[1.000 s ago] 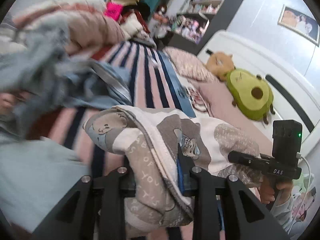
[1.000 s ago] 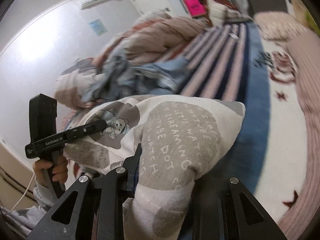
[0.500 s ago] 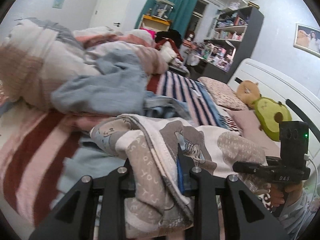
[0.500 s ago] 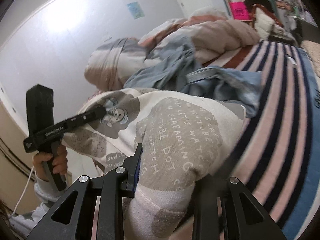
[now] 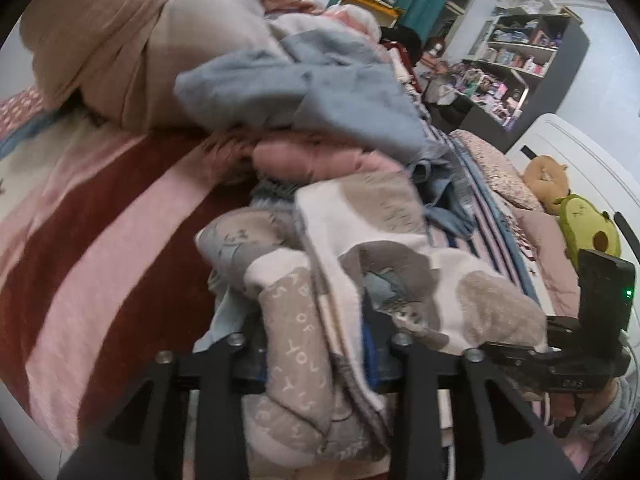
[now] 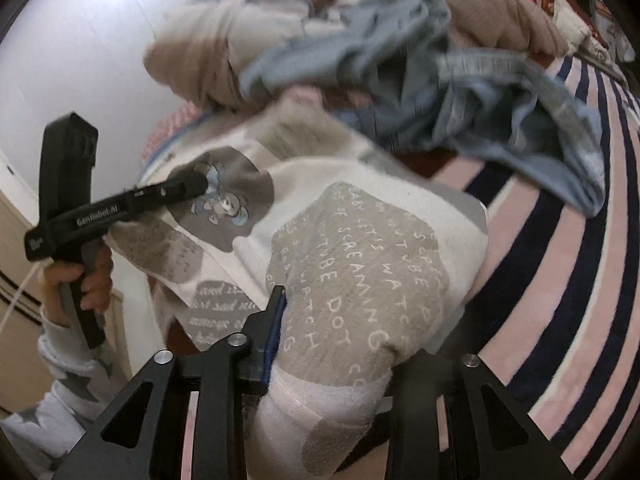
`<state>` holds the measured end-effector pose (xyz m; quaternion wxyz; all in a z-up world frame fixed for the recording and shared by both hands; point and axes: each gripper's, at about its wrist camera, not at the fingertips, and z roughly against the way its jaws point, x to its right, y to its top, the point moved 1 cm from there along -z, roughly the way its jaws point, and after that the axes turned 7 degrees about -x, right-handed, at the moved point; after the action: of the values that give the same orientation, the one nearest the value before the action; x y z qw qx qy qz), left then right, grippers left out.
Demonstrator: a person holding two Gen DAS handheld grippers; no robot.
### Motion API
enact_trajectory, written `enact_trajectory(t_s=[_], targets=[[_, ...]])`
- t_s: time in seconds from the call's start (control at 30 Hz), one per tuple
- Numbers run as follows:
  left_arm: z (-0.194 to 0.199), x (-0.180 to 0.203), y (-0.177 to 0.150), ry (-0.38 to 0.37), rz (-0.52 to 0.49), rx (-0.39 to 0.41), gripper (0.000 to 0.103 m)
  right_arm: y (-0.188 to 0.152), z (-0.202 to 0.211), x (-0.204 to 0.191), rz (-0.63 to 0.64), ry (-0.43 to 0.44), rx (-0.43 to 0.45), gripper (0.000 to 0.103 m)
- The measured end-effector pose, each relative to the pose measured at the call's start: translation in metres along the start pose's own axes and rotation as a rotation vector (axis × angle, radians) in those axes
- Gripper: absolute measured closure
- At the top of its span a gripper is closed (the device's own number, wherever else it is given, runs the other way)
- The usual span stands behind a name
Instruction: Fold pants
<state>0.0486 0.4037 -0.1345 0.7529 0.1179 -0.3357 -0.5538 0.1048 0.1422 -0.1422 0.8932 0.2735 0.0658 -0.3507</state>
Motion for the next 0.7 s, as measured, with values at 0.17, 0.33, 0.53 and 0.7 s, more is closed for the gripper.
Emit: enact_trajectory(t_s=[0.17,0.33,0.53,0.7], targets=[[0.0,-0.005,-0.006,0.007,0.021,-0.014,0.061,-0.001,-0.001,0.004,-0.034,0.028,-0.004,0.07],[0.027,-0.008,-0.012,0.007,0.017,0.041,0.072,-0.001,0.009,-0.01,-0.018,0.052,0.028,0.075],[0.017,-0.013,-0.012,0.056,0.036,0.016,0.063,0.004,-0.007,-0.008,-0.016,0.043,-0.005,0.072],[0.023,-0.006,-0.012,0.143,0.022,0.046,0.038,0.001,0.001,-0.008,-0.024,0.025,-0.005,0.063]])
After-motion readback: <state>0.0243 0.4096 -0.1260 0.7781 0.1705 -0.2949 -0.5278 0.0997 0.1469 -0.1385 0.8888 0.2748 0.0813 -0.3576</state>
